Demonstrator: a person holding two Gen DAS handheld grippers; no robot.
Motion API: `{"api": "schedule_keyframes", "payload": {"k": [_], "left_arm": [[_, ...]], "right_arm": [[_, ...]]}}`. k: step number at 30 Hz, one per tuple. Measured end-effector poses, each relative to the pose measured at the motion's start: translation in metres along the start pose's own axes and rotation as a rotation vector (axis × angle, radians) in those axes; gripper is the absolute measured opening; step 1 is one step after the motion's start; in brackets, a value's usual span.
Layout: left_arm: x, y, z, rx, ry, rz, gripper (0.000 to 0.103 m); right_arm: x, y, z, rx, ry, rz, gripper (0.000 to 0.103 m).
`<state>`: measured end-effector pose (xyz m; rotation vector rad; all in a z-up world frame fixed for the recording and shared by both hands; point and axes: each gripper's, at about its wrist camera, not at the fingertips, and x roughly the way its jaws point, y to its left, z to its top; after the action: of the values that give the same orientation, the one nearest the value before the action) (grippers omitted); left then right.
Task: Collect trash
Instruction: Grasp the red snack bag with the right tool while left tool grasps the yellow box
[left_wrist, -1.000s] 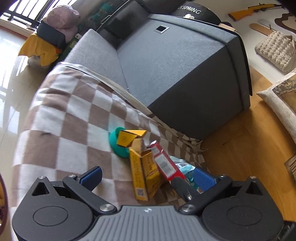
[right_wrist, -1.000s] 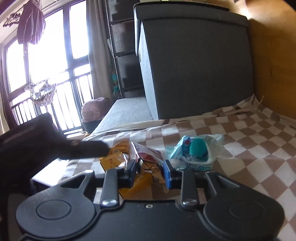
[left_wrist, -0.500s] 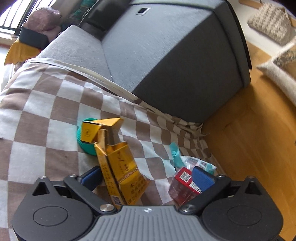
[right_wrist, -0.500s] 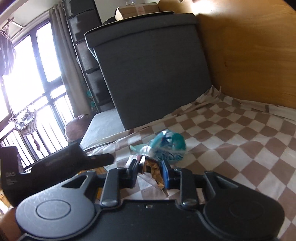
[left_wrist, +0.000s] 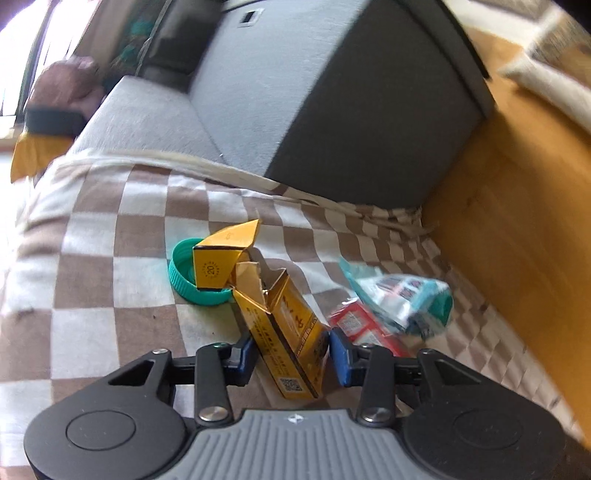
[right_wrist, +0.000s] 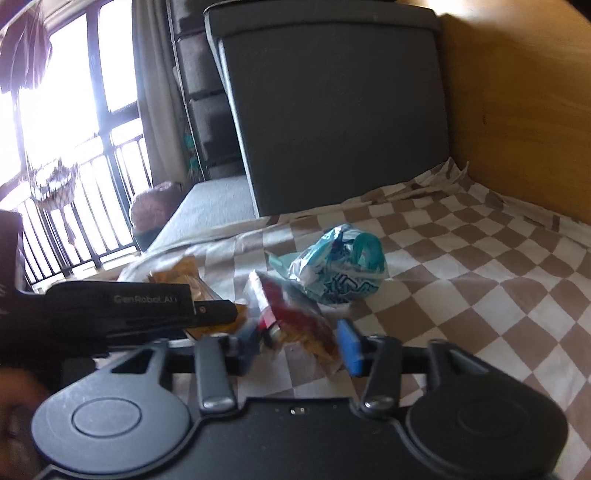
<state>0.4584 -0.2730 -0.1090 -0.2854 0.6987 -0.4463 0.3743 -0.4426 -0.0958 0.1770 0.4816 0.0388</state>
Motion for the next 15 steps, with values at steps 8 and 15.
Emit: {"api": "schedule_keyframes", "payload": {"k": [8,15], "left_arm": [[-0.032,-0.007,-0.011,0.252,-0.043,0.089,0.036],[-0.048,0.005,-0.018,0.325,-0.045,0.118,0.034]], "right_arm": [[0.019,0.021,-0.006,-0.134,0.049,-0.03,0.064],[0.039,0.016,-0.004,-0.092,0.124,-0.023,0.07]]}}
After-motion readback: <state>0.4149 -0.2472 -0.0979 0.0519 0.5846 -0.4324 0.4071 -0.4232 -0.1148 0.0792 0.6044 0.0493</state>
